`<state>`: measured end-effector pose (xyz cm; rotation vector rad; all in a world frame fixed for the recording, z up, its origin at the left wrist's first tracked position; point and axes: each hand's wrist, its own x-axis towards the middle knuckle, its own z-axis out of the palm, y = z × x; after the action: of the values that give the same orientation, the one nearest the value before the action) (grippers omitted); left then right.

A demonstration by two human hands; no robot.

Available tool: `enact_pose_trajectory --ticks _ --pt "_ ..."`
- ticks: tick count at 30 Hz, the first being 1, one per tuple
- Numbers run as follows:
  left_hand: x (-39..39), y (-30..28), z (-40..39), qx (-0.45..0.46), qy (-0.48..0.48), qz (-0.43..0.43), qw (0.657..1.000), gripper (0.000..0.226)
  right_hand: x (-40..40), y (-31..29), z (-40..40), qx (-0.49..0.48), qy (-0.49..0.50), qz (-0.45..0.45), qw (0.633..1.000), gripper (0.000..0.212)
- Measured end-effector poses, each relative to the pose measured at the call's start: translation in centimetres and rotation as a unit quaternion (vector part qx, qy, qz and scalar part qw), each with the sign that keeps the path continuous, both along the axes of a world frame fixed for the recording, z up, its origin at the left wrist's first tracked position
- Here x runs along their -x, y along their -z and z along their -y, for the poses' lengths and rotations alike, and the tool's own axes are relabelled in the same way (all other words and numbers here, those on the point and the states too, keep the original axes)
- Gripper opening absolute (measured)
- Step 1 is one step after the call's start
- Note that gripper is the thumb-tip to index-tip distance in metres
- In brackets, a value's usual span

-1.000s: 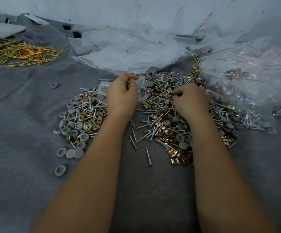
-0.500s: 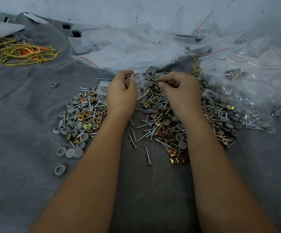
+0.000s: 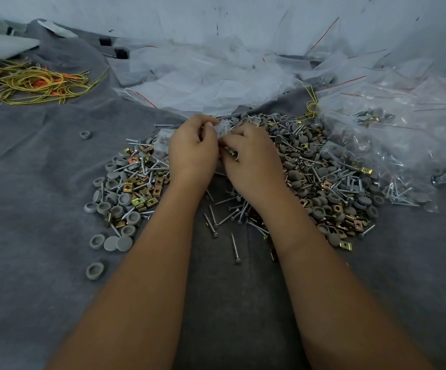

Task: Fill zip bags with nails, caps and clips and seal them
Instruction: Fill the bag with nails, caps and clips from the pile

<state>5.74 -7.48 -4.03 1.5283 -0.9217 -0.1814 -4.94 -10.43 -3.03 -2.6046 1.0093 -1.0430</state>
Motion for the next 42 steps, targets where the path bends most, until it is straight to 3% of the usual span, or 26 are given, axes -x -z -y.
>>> enact_pose_trajectory --ticks 6,9,11,13,15,18,25,29,33,36,38,42 --pt "0.1 0.1 0.0 0.001 0.002 -0.008 1.000 0.021 0.4 -0.2 0.1 -0.001 -0.001 -0.029 1.000 0.025" --pt "0.0 0.0 0.0 0.007 0.002 -0.012 1.000 0.020 0.9 -1.2 0.3 -0.010 0.030 0.063 0.998 0.026" --pt "0.1 0.1 -0.1 0.010 0.004 -0.023 1.000 0.020 2.0 -1.7 0.9 0.017 0.113 0.100 0.988 0.027" --pt "0.1 0.1 -0.1 0.010 0.010 -0.031 0.999 0.021 3.6 -1.8 2.0 0.014 0.224 0.039 0.974 0.029" --pt "0.1 0.1 -0.2 0.011 0.013 -0.036 0.999 0.020 5.1 -1.6 2.8 -0.049 0.304 -0.069 0.949 0.032" --pt "0.1 0.1 -0.1 0.006 0.010 -0.035 0.999 0.021 5.9 -1.5 2.9 -0.124 0.318 -0.174 0.924 0.041" --pt "0.1 0.1 -0.1 0.001 0.008 -0.034 0.999 0.021 5.2 -2.0 2.5 -0.065 0.329 -0.218 0.917 0.027" --pt "0.0 0.1 0.0 0.000 0.009 -0.036 0.999 0.021 5.2 -2.0 2.8 -0.085 0.303 -0.160 0.936 0.026" --pt "0.1 0.2 0.0 -0.004 0.012 -0.037 0.999 0.021 4.8 -1.9 3.0 -0.175 0.216 -0.086 0.957 0.034" --pt "0.0 0.1 0.0 -0.002 0.011 -0.038 0.999 0.022 4.8 -2.1 2.5 -0.223 0.132 0.097 0.961 0.027" --pt "0.0 0.1 0.0 -0.001 0.012 -0.038 0.999 0.022 5.0 -2.2 2.6 -0.220 0.127 0.179 0.950 0.025" --pt "0.0 0.1 0.0 -0.002 0.011 -0.041 0.999 0.022 5.9 -2.1 3.0 -0.186 0.190 0.155 0.951 0.038"
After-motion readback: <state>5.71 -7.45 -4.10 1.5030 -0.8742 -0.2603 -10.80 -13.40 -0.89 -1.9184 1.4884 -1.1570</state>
